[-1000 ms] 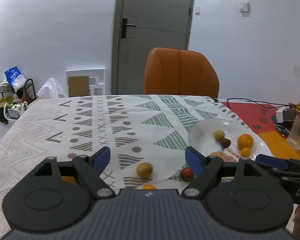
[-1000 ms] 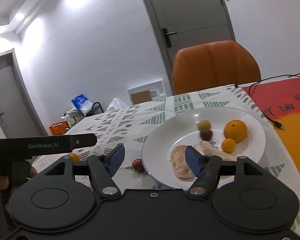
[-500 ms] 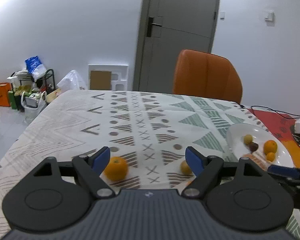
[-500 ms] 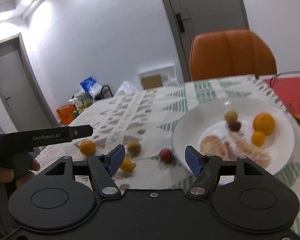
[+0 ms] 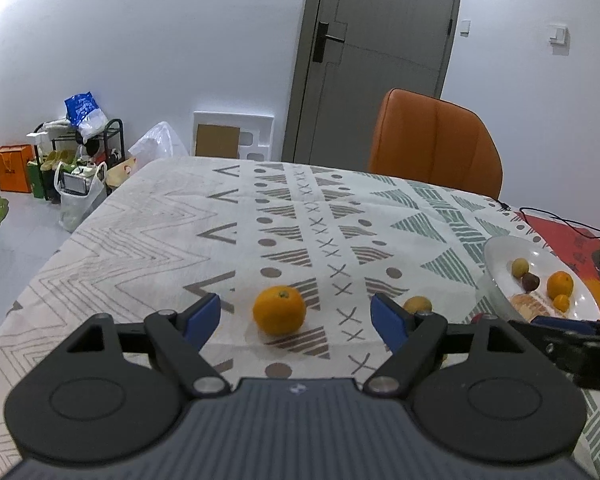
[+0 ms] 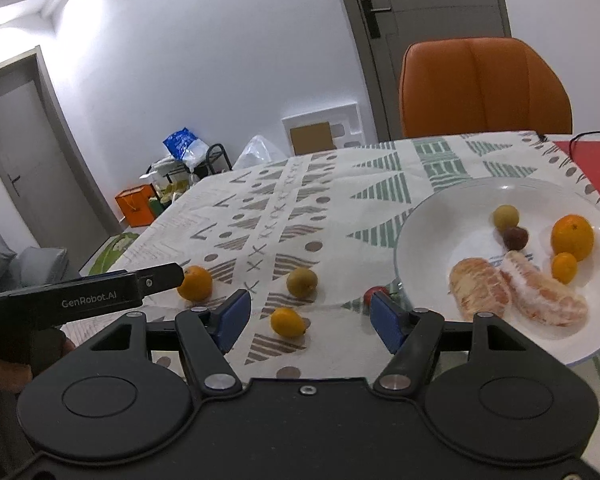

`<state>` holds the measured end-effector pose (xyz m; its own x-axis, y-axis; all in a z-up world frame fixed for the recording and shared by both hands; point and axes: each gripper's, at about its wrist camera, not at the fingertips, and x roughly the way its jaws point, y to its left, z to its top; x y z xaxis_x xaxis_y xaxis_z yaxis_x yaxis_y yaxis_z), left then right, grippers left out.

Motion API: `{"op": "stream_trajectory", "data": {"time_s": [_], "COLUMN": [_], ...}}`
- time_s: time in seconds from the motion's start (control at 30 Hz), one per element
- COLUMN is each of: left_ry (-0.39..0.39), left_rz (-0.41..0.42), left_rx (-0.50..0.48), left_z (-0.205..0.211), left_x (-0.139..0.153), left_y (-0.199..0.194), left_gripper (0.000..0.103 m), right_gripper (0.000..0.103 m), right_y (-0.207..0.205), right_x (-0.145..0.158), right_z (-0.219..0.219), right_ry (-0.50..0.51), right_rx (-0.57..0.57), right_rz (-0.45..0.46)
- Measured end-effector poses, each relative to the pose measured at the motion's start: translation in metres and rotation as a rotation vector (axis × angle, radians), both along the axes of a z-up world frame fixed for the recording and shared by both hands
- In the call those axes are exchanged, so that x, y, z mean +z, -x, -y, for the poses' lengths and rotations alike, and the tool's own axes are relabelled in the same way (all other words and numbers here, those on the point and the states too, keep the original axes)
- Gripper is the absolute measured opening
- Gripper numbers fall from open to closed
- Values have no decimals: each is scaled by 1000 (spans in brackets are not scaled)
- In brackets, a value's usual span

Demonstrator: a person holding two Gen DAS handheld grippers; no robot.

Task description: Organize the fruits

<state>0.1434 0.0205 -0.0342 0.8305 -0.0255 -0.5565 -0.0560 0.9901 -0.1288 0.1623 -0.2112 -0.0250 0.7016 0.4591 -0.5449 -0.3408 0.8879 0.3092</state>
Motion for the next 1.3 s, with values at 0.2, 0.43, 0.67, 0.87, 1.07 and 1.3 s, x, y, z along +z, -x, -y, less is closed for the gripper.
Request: {"op": "stream_trajectory", "data": {"time_s": [0.2, 0.43, 0.67, 0.87, 1.07, 1.3], "left_ry": [21, 45, 59, 59, 58, 59], "left_rz": [-23, -46, -53, -56, -72, -65], "left_rx": [8, 7, 0, -1, 1, 15], "left_z": [-7, -16, -18, -18, -15, -16], "left_x": [-13, -24, -28, -31, -37, -36], "left_y": [-3, -11, -21, -28, -32, -33], "left_gripper": [80, 74, 65, 55, 40, 34], "right_gripper": [65, 55, 55, 54, 45, 19], "right_y": [-4, -13, -20, -22, -23, -26], "right_x": [-10, -19, -24, -25, -29, -34], "right_z": [-17, -30, -39, -40, -42, -43], "right_ry": [32, 60, 81, 85, 74, 62], "right_rx": [32, 47, 58, 69, 97, 115], "right_rz": [-28, -59, -66, -61, -69, -80]}}
